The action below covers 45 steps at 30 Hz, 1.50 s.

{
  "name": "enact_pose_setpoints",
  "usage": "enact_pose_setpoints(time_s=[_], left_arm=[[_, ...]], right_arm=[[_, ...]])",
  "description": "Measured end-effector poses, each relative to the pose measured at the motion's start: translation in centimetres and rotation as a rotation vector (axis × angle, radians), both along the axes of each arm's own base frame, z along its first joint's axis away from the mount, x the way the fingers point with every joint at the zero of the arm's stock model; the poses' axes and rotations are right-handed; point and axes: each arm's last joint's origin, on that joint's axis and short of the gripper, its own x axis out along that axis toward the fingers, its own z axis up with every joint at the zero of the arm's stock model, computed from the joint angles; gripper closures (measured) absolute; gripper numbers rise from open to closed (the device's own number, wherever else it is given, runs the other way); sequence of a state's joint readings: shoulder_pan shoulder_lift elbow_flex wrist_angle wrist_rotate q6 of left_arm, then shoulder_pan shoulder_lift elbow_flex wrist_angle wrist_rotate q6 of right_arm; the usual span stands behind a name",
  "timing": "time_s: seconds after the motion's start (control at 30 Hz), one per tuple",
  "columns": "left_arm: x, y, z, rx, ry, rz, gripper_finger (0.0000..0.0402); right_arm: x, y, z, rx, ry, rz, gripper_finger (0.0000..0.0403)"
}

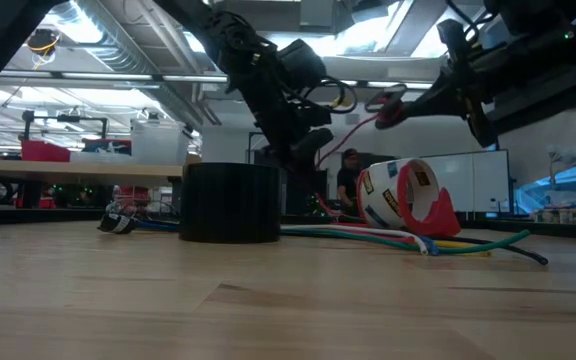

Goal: Coil cords
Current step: Coil the red wire on the black spool

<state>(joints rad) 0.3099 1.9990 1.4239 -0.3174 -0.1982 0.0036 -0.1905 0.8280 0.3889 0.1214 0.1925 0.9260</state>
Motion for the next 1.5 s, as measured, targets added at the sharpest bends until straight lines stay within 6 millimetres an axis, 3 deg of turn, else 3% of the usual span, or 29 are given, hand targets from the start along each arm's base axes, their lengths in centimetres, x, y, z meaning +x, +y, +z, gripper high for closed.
enact_pose_setpoints(time_s=[0.47,1.03,1.23,1.5], left_arm=[[-1.9,3.0,3.9,-0.084,-0.084,0.04,0.04],[-4.0,1.7,2.5,-0.639,0.038,0.049,0.04],[-5.2,3.0,2.4,-0.773,0.043,0.17,0.04],[-4.6,5.0,3.2,-0.877,-0.156,0.18,0.04]], right_arm=[[0.7,0.1,-1.0,0.034,0.06,0.059,0.04],[3.2,-0.2,-2.9,0.059,0.069,0.118,0.04],[3.3,-0.2,-2.8,0.056,0.05,0.126,0.04],[3.2,-0.4,-2.8,0.003,0.077,0.083,0.04]])
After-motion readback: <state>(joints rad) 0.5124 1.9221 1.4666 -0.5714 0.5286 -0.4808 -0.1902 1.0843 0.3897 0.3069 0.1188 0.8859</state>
